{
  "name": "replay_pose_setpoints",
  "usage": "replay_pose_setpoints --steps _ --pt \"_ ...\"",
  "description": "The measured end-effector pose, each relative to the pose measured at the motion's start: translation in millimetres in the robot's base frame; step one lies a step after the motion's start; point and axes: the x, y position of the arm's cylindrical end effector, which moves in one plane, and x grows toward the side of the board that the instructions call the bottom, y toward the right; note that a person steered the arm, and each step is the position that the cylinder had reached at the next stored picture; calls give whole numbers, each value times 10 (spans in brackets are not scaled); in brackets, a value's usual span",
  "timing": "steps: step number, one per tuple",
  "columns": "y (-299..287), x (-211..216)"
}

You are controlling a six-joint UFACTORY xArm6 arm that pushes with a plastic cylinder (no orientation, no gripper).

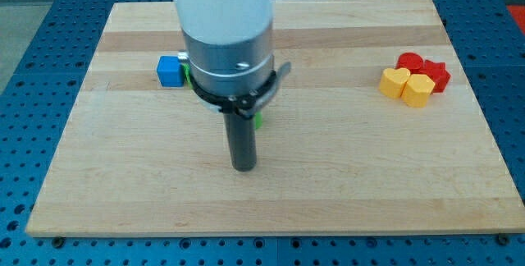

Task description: Drag the green circle upwards

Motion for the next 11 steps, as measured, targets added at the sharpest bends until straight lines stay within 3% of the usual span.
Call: replay_pose_setpoints --steps 3,5,8,11 --pt "-275 -338" --pt "203 -473" --pt "259 -1269" --pt "1153 -1456"
